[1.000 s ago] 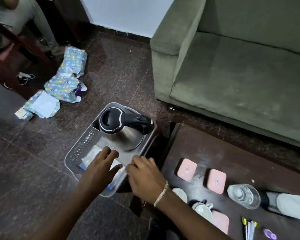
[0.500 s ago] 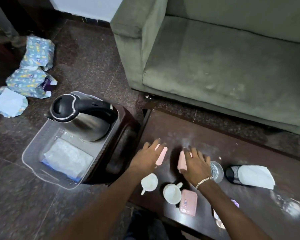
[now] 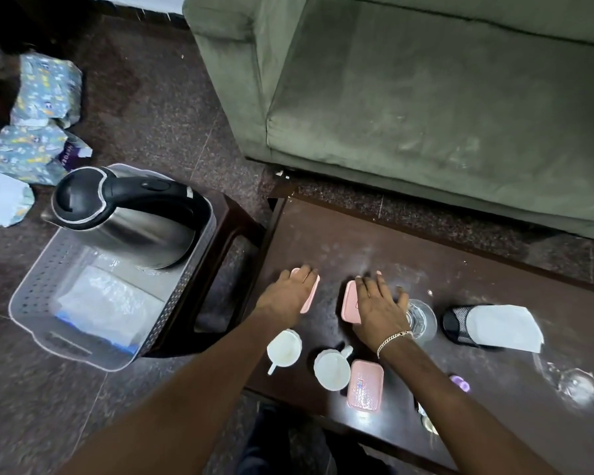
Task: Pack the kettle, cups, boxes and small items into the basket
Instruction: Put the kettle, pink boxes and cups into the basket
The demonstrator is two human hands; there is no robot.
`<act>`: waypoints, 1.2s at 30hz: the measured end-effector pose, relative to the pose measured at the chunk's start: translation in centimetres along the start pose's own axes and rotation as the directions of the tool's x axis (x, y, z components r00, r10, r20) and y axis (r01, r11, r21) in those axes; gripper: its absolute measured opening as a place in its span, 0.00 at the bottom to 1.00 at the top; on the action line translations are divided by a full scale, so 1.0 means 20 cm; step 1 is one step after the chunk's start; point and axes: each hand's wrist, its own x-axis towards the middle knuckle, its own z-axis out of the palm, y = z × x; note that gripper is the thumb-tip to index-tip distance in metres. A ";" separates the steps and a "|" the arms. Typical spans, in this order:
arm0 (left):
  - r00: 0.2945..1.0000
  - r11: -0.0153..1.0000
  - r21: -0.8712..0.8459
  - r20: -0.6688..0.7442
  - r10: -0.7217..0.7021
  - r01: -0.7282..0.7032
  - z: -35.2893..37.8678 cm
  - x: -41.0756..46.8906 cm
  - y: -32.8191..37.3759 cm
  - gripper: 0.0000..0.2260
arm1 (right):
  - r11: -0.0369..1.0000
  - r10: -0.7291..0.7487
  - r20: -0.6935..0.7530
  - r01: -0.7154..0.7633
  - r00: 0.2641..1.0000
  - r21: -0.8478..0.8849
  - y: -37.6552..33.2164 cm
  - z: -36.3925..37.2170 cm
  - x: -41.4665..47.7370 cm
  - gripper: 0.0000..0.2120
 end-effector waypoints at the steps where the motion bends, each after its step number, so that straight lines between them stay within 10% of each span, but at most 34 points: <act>1: 1.000 1.000 -0.003 -0.012 0.002 -0.002 -0.01 0.00 -0.01 0.41 | 1.000 0.000 -0.005 0.000 1.000 0.002 0.00 -0.01 0.00 0.47; 13: 0.942 0.992 -0.077 -0.327 0.069 -0.100 -0.34 -0.58 -0.41 0.39 | 0.969 -0.069 -0.231 0.120 0.971 0.217 -0.52 -0.47 -0.18 0.47; 24: 0.970 0.983 -0.130 -0.186 -0.156 0.133 -0.41 -1.32 -1.29 0.46 | 0.835 -0.326 -0.374 0.450 0.868 0.316 -1.46 -0.61 -0.25 0.42; 36: 0.998 0.993 -0.095 0.003 -0.069 0.069 -0.18 -1.11 -1.55 0.48 | 0.913 -0.321 -0.180 0.355 0.930 0.203 -1.89 -0.41 -0.14 0.36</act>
